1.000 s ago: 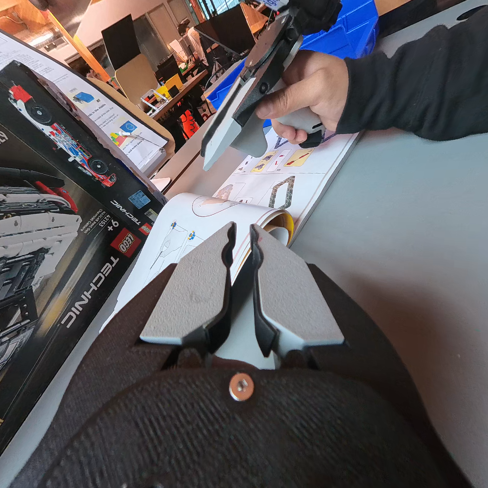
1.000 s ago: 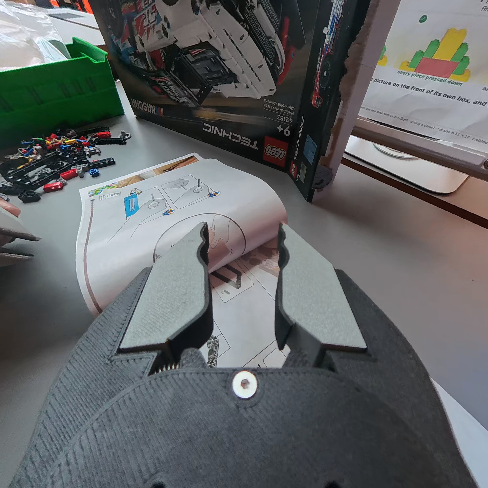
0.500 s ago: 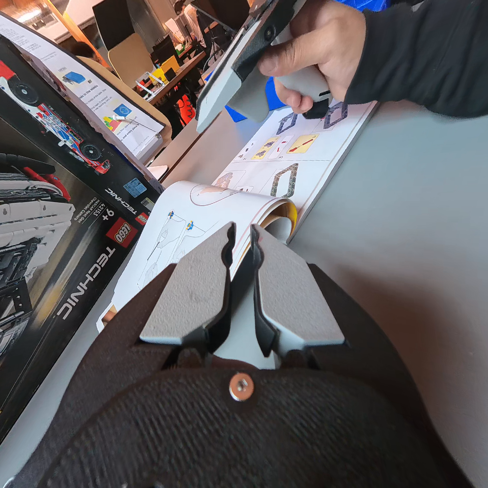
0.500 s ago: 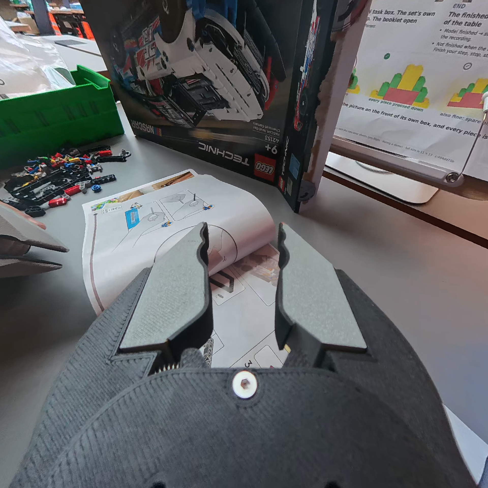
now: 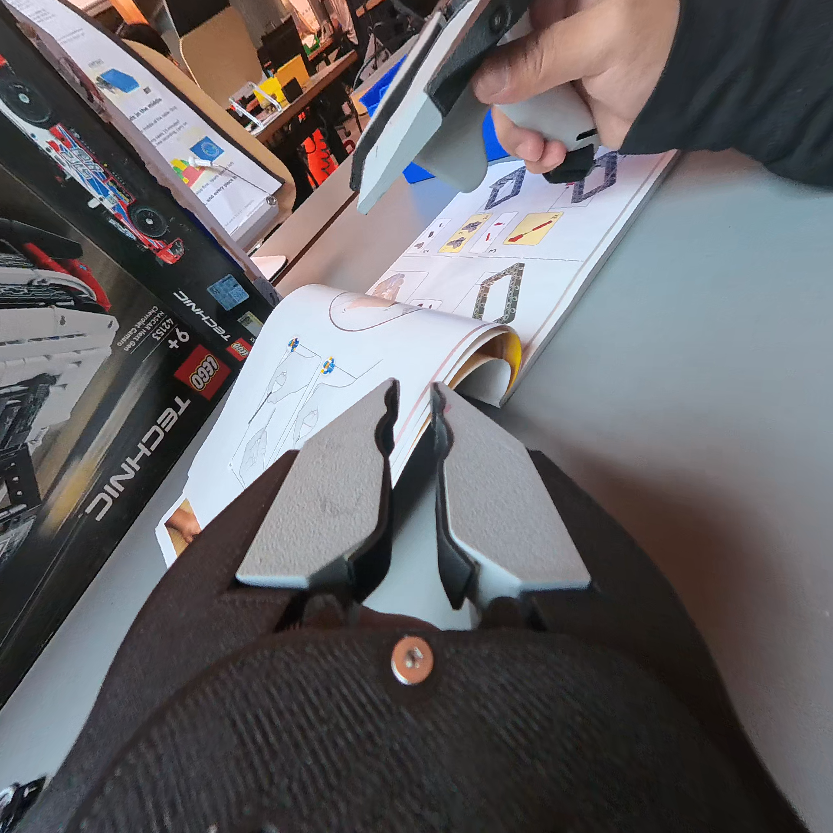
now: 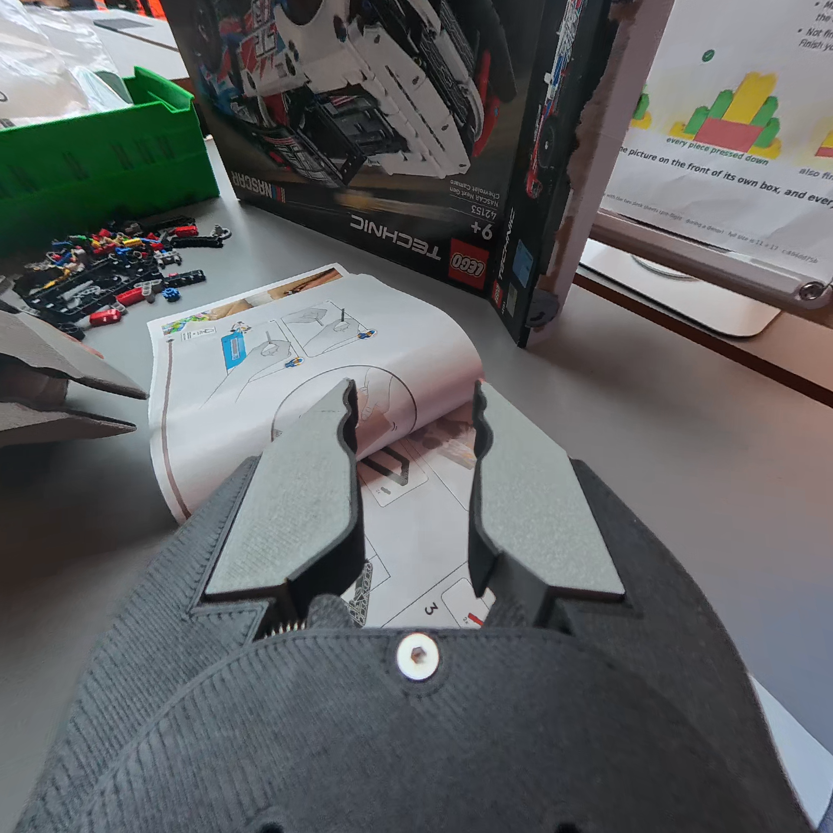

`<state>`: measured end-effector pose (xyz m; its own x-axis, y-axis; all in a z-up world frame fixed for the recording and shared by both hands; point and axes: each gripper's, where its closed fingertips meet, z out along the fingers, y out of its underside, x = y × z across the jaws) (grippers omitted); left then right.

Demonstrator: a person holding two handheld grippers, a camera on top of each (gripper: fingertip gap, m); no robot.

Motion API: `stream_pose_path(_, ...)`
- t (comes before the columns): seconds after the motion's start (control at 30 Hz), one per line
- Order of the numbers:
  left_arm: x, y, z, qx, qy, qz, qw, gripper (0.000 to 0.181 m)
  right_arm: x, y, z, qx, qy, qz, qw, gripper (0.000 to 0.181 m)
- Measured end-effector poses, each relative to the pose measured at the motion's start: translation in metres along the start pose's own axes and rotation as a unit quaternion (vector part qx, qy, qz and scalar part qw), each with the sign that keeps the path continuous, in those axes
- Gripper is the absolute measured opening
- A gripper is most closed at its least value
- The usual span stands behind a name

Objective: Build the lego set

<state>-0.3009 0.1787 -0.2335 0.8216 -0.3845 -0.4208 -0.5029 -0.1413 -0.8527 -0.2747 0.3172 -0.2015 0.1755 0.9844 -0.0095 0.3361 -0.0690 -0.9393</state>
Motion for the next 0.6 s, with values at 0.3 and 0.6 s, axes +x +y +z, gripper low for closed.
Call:
stream_pose_path(0.3,-0.003,0.012,0.021,-0.077,-0.011,-0.026,0.997,0.018,-0.004,-0.002,0.0,0.002,-0.008,0.0,1.0,0.049)
stream_pose_path(0.6,-0.01,0.07,0.018,-0.225,0.015,-0.107,0.968,0.0,0.004,0.007,-0.007,-0.019,-0.017,0.002,1.0,0.049)
